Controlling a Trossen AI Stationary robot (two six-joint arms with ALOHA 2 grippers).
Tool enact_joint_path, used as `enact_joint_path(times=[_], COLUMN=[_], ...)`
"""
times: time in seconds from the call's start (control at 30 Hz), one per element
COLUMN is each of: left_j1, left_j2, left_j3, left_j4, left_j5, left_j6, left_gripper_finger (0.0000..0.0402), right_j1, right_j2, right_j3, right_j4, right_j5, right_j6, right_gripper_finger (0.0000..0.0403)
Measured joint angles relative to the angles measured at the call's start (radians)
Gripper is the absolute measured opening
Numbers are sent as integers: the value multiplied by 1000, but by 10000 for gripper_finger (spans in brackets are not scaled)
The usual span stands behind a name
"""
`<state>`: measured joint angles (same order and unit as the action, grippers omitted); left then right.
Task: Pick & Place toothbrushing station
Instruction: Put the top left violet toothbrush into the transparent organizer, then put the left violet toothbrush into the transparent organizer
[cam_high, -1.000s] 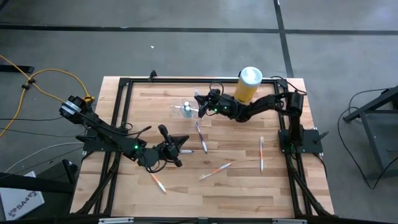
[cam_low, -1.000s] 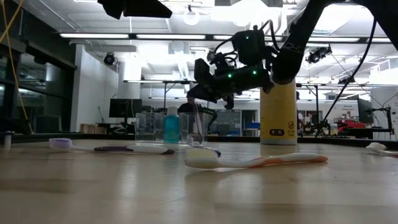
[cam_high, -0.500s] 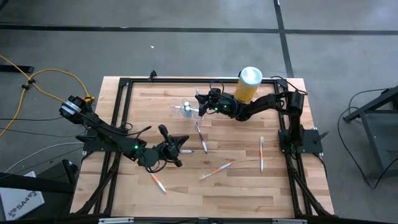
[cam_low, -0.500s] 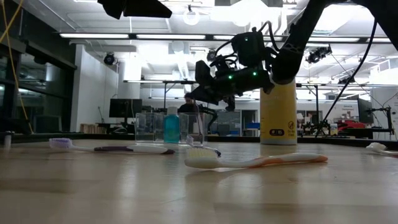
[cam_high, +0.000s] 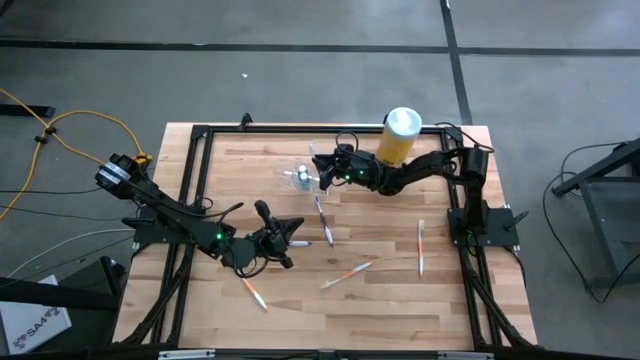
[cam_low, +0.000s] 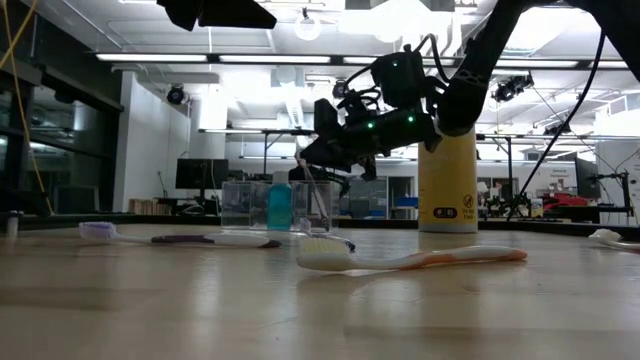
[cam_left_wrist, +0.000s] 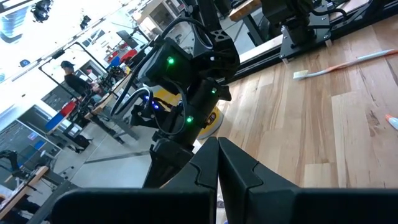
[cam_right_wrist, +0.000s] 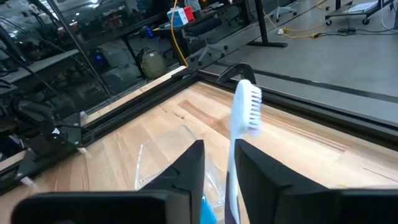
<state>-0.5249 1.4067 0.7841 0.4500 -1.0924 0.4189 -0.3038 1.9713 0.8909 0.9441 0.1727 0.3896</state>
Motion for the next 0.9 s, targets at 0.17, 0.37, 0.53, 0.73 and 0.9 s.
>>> enact_joint_path(times=[0.17,0.37,0.53,0.73,0.9], left_j1=[0,0,0,0,0], left_j2=[0,0,0,0,0], left_j3=[0,0,0,0,0], left_j4=[0,0,0,0,0], left_j5=[0,0,-1,-1,-3], left_j6=[0,0,-14,-44,-51], left_gripper_finger=[3,3,3,3,3], right_j1=[-2,-2,-2,5,10], right_j2=[0,-4,-17,-41,-105], right_j3=[0,0,0,0,0], right_j4=[-5,-8,-12,-19,-79], right_j5=[4,0,-59,-106,-127], right_j6=[5,7,11,8,-28], right_gripper_finger=[104,111,110,110,110])
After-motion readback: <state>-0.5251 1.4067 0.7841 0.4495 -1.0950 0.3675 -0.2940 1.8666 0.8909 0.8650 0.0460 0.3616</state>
